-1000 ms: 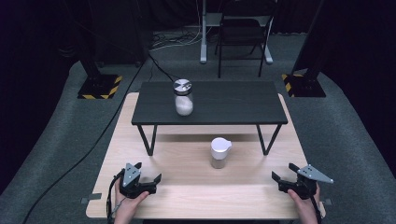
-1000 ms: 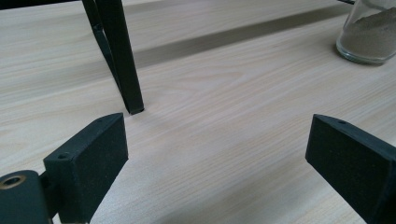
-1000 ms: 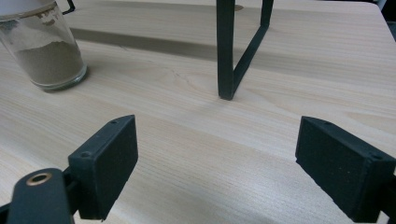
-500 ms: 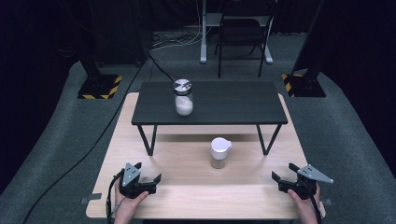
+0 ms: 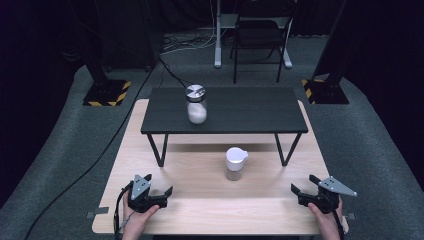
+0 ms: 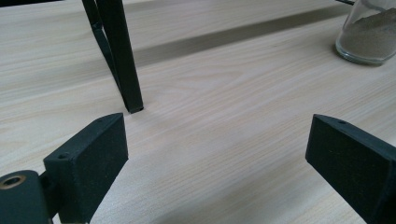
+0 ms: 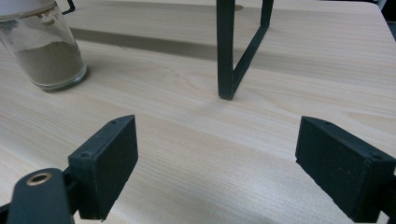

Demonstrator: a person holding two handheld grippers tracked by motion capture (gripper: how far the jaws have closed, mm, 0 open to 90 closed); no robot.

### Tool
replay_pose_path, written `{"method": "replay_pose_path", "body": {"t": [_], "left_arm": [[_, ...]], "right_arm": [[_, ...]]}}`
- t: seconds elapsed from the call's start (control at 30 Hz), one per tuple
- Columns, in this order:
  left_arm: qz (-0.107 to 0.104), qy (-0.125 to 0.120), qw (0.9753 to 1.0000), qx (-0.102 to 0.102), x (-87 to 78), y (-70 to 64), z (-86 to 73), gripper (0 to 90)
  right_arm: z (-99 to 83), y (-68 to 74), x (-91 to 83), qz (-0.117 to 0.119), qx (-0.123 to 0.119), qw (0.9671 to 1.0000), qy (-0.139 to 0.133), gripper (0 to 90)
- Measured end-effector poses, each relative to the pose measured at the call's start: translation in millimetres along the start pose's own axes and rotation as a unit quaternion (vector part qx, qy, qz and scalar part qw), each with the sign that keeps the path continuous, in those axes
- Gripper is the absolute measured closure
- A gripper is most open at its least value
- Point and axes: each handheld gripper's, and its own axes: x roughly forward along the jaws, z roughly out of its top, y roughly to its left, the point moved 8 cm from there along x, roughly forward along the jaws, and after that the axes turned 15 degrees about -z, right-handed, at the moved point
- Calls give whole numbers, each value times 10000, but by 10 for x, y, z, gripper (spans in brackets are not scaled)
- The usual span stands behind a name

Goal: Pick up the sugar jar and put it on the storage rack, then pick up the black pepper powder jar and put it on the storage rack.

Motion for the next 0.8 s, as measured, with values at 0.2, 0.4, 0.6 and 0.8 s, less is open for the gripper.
{"method": "replay_pose_path", "body": {"t": [0.2, 0.4, 0.6, 0.8], "left_arm": [[-2, 8, 10000, 1, 0, -3, 1, 56], [-5, 18, 10000, 6, -1, -6, 1, 56], [-7, 20, 10000, -1, -1, -5, 2, 56], [-6, 22, 10000, -6, 1, -5, 2, 56]], "right_arm": [[-1, 1, -2, -3, -4, 10000, -6, 120], [1, 0, 1, 3, -4, 10000, 3, 119], [-1, 0, -1, 7, -8, 10000, -8, 119], [-4, -3, -4, 13, 5, 10000, -20, 118]]}}
